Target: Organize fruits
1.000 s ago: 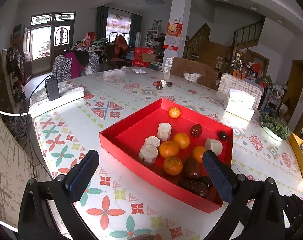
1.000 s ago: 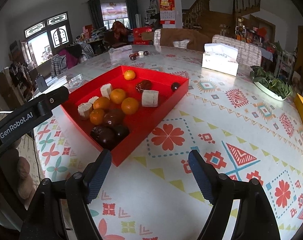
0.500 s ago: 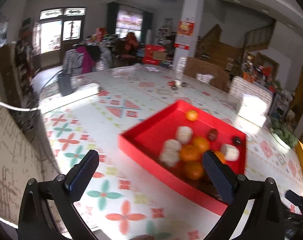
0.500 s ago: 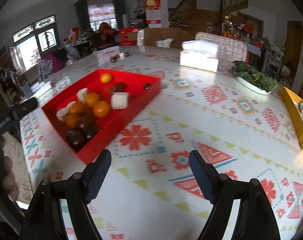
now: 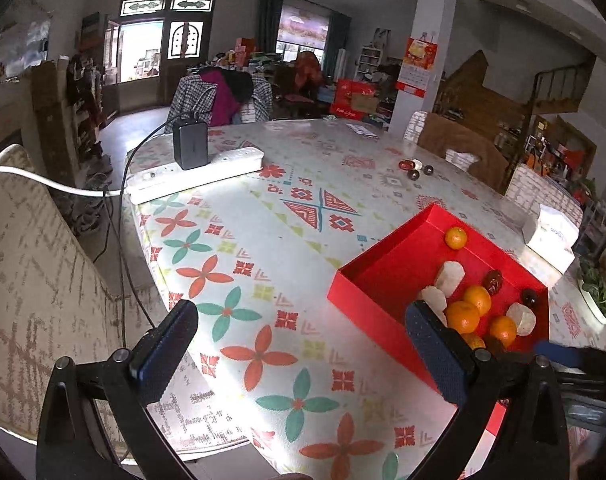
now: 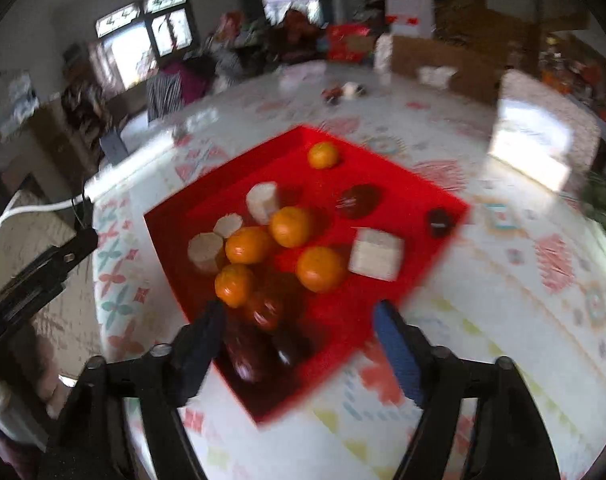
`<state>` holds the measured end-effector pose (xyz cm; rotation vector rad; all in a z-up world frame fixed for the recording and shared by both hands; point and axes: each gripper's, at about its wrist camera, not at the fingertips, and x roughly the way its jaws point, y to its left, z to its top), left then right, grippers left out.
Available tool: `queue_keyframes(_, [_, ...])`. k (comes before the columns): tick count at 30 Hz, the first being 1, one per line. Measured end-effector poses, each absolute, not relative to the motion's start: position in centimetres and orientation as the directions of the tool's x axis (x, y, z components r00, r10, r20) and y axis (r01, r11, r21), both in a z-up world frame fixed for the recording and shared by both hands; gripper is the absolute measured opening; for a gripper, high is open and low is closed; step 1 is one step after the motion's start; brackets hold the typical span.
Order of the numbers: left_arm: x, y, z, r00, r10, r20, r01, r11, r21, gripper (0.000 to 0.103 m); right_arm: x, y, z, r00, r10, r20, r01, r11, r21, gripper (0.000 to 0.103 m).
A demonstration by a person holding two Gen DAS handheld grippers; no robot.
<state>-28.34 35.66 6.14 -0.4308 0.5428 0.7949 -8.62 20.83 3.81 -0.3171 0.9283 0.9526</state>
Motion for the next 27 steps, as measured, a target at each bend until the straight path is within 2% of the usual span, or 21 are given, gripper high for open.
queue_keyframes(3, [-28.5,36.1,6.2,0.596,0.536,-0.598,-0.751,0.635,-0.179,0.103,-8.5,23.3,1.9,0.207,0.507,-0.837,-0.817,0.560,0.137,0.069])
queue_keyframes(5, [-28.4,36.3,6.1,0.605,0.527,-0.597,-0.745,0.640,-0.190,0.103,-8.6,23.9,1.6,0.157,0.524,-0.837,-0.829,0.531,0.178,0.061])
queue_keyframes(6, [-28.4,36.6,6.0,0.609,0.521,-0.597,-0.742,0.641,-0.197,0.103,-8.8,24.0,1.7,0.155,0.529,-0.834,-0.832,0.526,0.179,0.051])
queue_keyframes(9, [-28.3,37.1,5.6,0.623,0.502,-0.600,-0.734,0.641,-0.225,0.103,-8.5,23.6,2.5,0.229,0.508,-0.830,-0.826,0.552,0.110,0.035])
queue_keyframes(13, [-28.1,37.6,5.0,0.635,0.476,-0.608,-0.724,0.642,-0.254,0.103,-6.7,22.7,3.6,0.349,0.477,-0.806,-0.772,0.634,0.041,0.026])
queue_keyframes(16, [-27.8,38.0,4.5,0.638,0.461,-0.616,-0.719,0.643,-0.264,0.103,-5.5,22.5,4.8,0.418,0.478,-0.772,-0.726,0.687,0.032,0.026])
queue_keyframes(18, [-27.7,38.1,4.2,0.644,0.451,-0.618,-0.714,0.645,-0.274,0.103,-5.0,22.9,5.6,0.390,0.530,-0.753,-0.736,0.671,0.091,0.027])
queue_keyframes(20, [-27.6,38.2,4.1,0.648,0.441,-0.621,-0.709,0.648,-0.279,0.103,-4.7,24.3,5.6,0.322,0.575,-0.752,-0.765,0.626,0.150,0.042])
queue_keyframes(21, [-27.5,38.2,4.1,0.650,0.439,-0.621,-0.707,0.650,-0.280,0.103,-4.7,25.1,5.5,0.304,0.582,-0.754,-0.777,0.609,0.157,0.055])
queue_keyframes(22, [-27.4,38.1,4.1,0.651,0.436,-0.622,-0.704,0.653,-0.280,0.103,-4.7,26.0,5.3,0.285,0.586,-0.758,-0.792,0.590,0.158,0.059])
queue_keyframes(27, [-26.9,37.9,3.8,0.649,0.423,-0.633,-0.696,0.665,-0.270,0.103,-4.3,30.7,3.2,0.241,0.543,-0.804,-0.827,0.549,0.123,0.060])
